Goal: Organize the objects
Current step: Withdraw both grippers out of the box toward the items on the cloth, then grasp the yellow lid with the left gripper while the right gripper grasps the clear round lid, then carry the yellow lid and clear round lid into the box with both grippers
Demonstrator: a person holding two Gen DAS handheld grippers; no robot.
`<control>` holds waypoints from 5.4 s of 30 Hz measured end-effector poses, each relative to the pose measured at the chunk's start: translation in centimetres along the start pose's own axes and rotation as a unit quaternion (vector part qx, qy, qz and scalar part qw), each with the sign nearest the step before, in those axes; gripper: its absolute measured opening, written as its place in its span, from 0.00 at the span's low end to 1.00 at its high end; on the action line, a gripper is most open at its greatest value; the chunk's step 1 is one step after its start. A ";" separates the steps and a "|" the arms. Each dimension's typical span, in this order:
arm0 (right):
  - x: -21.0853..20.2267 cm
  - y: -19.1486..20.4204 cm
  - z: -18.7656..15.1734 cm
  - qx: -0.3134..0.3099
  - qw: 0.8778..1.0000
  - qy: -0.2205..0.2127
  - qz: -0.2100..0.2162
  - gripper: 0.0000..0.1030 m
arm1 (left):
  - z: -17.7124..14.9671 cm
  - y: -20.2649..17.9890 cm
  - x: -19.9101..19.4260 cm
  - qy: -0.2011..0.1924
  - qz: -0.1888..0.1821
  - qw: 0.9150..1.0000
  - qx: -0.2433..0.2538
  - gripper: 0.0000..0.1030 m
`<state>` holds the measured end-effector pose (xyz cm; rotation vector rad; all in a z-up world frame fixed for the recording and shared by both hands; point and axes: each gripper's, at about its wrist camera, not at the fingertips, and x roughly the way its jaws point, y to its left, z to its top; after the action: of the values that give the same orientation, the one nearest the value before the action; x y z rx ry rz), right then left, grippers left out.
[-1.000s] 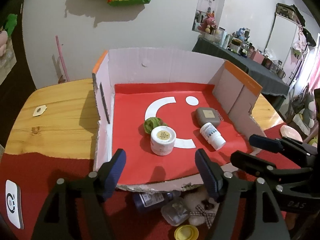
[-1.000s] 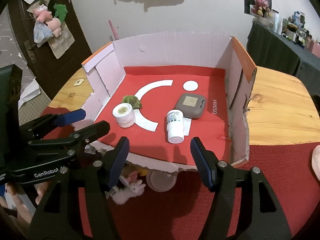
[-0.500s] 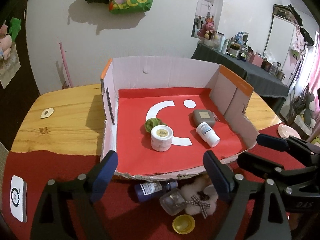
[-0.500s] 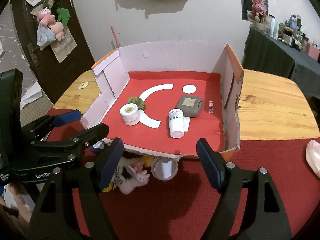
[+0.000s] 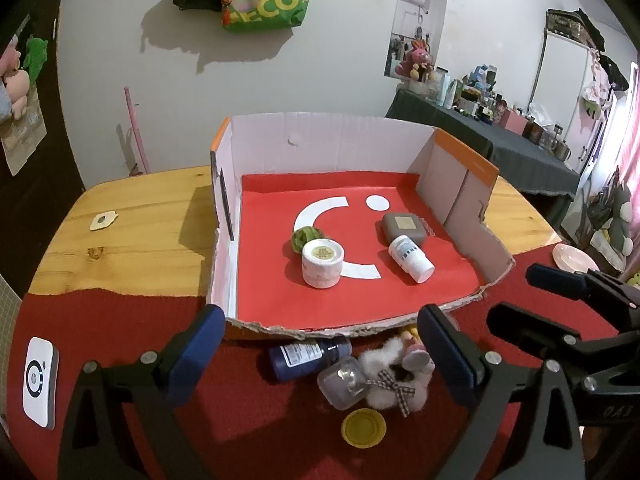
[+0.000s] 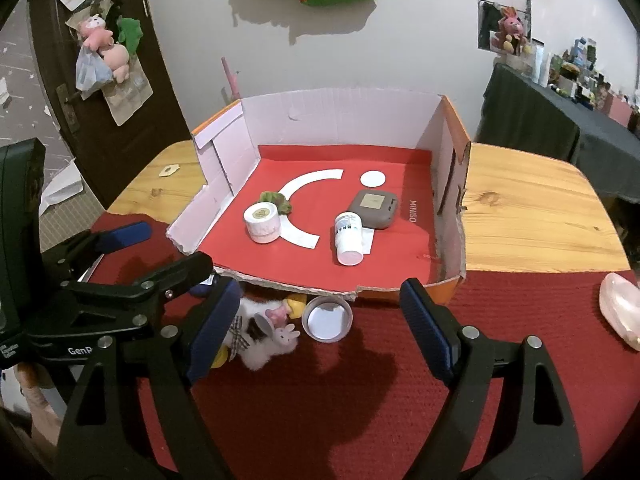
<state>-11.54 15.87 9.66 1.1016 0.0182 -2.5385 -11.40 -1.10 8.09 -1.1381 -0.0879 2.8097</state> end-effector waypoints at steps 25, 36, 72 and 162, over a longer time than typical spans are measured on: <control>-0.4 0.1 -2.2 0.004 1.000 0.004 -0.003 0.80 | -2.3 -0.2 -0.3 0.014 -0.005 1.000 0.000 0.96; 0.0 0.2 -3.2 -0.001 1.000 0.016 -0.001 0.67 | -3.4 -1.1 -0.3 0.018 -0.015 1.000 0.014 0.82; 6.5 -0.9 -3.6 -0.002 0.997 0.082 -0.008 0.46 | -7.4 -1.4 1.9 0.074 -0.051 0.996 0.022 0.51; 2.1 -0.1 1.7 -0.020 0.998 0.037 0.049 0.38 | 2.2 -0.5 2.2 0.022 -0.049 0.998 0.034 0.30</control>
<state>-14.06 15.04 9.38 1.1506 0.0333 -2.3994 -14.51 -0.32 8.19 -1.1471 -0.0429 2.6791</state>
